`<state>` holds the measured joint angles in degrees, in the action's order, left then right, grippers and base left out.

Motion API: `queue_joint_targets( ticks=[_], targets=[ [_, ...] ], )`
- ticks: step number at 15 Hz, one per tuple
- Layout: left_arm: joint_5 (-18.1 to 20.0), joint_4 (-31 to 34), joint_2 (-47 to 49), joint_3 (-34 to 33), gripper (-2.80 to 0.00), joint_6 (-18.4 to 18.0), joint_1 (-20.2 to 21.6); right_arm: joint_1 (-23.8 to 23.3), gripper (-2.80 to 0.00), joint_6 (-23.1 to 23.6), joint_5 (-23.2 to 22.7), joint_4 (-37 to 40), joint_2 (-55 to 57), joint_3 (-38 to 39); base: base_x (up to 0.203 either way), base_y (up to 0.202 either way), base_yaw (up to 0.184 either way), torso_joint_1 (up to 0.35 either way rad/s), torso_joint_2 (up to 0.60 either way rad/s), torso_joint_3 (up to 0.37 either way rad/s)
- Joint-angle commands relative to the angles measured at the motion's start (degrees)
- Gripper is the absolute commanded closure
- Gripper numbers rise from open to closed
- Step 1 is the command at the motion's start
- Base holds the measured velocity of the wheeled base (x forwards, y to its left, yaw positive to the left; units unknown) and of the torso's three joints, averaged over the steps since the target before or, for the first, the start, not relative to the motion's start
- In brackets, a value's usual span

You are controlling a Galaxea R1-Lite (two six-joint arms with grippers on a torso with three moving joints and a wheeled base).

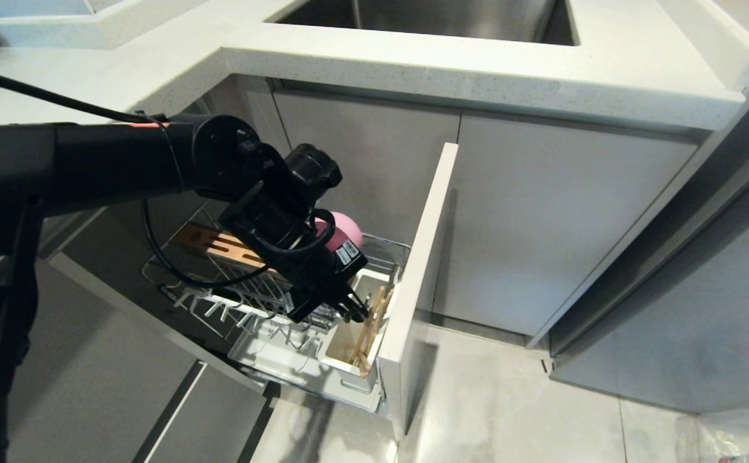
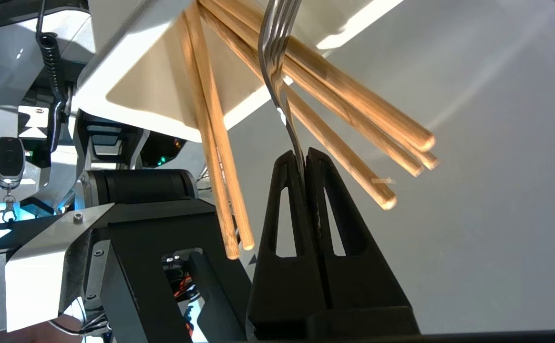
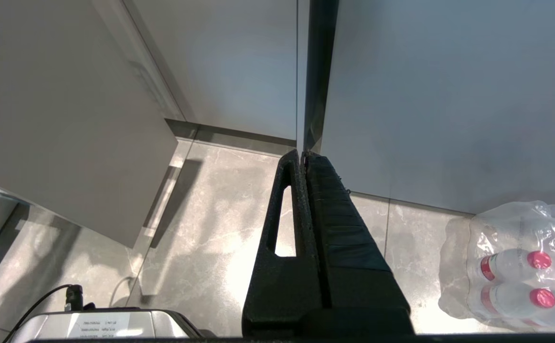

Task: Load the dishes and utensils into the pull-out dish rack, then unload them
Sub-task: Pick up the fork and place it in the cupboard

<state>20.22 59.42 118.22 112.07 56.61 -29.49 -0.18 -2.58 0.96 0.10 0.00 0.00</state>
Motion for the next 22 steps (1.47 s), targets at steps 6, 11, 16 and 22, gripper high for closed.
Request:
queue_joint_targets(
  ticks=[6, 11, 16, 22],
  targets=[
    [0.08, 0.17, 1.05, -0.09, 0.00, 0.34, 0.13, 0.01, 0.00, 0.04, 0.00, -0.01, 0.00, 0.09, 0.000, 0.000, 0.000, 0.000, 0.00, 0.000],
    [0.02, -0.18, 1.23, -0.10, 0.00, 0.34, 0.37, 0.01, 0.00, -0.05, 0.00, -0.01, 0.00, 0.09, 0.000, 0.000, 0.000, 0.000, 0.00, 0.000],
    [-0.01, -0.18, 1.08, -0.10, 0.00, 0.08, 0.46, 0.01, 0.00, 0.02, 0.00, -0.01, 0.00, 0.09, 0.000, 0.000, 0.000, 0.000, 0.00, 0.000],
    [-0.01, -0.18, 0.70, -0.10, -2.80, 0.16, 0.40, 0.01, 0.00, -0.05, 0.00, -0.01, 0.00, 0.09, 0.000, 0.000, 0.000, 0.000, 0.00, 0.000]
  ],
)
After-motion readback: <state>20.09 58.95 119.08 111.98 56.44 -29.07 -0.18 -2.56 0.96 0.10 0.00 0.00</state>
